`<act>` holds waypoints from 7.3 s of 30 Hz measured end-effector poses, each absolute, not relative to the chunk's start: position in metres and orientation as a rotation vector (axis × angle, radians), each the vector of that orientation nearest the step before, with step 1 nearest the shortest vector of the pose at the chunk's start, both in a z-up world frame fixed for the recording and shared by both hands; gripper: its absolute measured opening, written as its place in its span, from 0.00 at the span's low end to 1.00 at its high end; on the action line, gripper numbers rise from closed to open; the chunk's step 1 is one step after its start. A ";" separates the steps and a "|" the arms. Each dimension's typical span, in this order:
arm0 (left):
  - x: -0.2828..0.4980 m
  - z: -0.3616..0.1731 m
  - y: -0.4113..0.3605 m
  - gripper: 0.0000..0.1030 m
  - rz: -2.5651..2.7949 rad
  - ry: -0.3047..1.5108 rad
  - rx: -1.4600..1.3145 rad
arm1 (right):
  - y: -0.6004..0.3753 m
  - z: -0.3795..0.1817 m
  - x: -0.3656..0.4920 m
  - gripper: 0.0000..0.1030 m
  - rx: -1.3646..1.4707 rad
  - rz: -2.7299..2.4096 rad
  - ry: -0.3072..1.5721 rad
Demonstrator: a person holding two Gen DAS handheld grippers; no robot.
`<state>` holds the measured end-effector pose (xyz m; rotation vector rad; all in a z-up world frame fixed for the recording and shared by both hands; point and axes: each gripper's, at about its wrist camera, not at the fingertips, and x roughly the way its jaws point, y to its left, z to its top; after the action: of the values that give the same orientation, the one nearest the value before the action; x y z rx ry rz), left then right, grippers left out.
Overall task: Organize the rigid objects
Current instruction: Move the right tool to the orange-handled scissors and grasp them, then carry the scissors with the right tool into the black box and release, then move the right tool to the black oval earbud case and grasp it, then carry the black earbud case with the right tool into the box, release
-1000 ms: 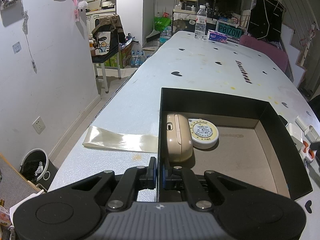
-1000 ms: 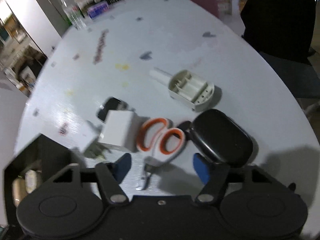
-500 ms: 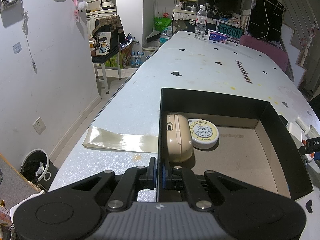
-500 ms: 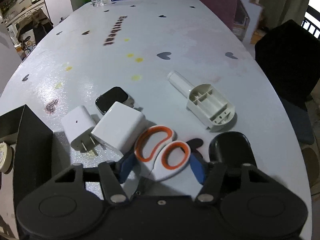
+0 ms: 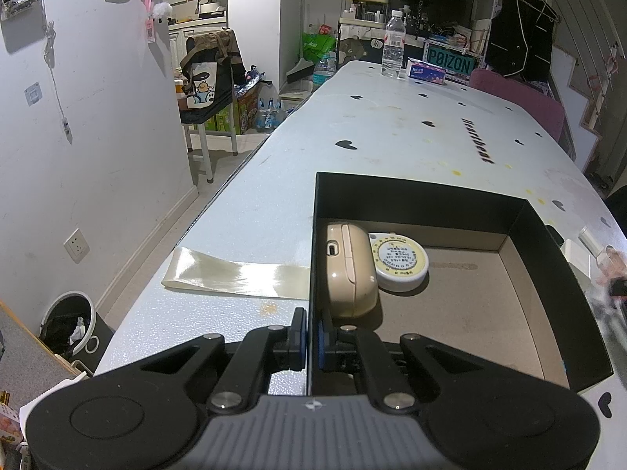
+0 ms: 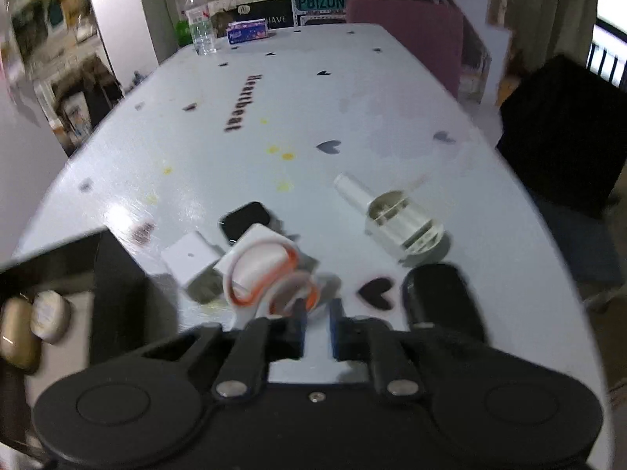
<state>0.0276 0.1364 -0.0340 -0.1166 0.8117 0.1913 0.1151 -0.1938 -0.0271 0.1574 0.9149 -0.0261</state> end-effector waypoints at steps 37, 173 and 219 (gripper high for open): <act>0.027 -0.033 0.135 0.05 0.192 0.811 -0.117 | -0.198 -0.062 0.140 0.28 0.647 -0.096 1.014; 0.026 -0.032 0.131 0.05 0.189 0.788 -0.062 | -0.255 -0.075 0.120 0.63 0.300 -0.093 0.967; 0.026 -0.033 0.130 0.05 0.189 0.787 -0.064 | 0.016 -0.052 0.108 0.54 -0.375 0.724 0.963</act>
<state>0.0262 0.1297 -0.0326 -0.0645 0.7870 0.1886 0.1082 0.0156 -0.0518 -0.3751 0.9627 0.7243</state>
